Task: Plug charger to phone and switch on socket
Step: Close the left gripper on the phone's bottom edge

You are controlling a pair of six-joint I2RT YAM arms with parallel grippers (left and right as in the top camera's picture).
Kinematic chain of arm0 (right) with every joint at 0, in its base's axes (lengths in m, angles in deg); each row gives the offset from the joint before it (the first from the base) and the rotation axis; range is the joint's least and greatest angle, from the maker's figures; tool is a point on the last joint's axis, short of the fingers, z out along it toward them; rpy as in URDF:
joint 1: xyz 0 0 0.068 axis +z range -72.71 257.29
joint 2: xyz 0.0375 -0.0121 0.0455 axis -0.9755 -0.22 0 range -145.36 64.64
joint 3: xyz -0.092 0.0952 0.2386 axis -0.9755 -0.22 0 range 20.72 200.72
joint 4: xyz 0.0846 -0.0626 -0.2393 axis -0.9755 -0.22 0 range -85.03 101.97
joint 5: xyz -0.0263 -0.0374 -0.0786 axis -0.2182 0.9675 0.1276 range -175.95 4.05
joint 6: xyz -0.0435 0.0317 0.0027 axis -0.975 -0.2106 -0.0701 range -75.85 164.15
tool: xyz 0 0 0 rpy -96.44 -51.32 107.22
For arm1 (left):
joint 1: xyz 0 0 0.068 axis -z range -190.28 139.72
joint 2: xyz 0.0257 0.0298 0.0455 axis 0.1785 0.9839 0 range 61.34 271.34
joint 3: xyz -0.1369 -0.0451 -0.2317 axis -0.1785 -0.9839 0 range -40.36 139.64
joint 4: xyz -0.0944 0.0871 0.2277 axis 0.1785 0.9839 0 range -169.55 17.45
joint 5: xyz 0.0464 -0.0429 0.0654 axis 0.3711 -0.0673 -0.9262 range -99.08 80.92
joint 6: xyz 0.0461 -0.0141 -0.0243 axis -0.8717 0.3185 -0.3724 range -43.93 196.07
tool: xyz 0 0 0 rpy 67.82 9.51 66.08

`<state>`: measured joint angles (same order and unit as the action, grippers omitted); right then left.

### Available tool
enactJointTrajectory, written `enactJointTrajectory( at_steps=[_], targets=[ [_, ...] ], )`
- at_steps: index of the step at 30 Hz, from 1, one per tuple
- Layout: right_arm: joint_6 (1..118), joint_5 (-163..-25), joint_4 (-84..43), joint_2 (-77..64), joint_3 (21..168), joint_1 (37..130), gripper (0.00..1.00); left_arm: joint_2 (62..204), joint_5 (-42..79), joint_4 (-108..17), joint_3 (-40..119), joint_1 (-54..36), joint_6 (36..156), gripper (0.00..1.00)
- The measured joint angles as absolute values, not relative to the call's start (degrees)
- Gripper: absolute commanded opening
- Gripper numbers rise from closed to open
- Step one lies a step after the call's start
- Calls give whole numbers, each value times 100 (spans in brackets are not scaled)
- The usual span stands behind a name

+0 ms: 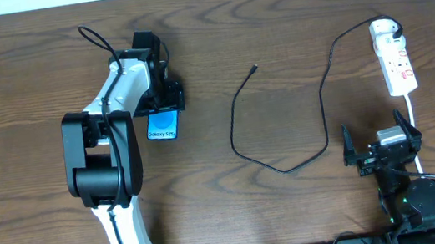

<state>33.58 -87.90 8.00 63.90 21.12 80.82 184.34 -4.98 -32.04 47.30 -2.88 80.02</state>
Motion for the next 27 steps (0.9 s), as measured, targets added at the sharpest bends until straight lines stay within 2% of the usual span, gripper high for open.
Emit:
enactJointTrajectory(
  at_steps=[27],
  targets=[
    [3356, -8790, 800, 6390, 2112, 8082, 99, 18434, -517, -3047, 4732, -288, 8056, 85]
  ],
)
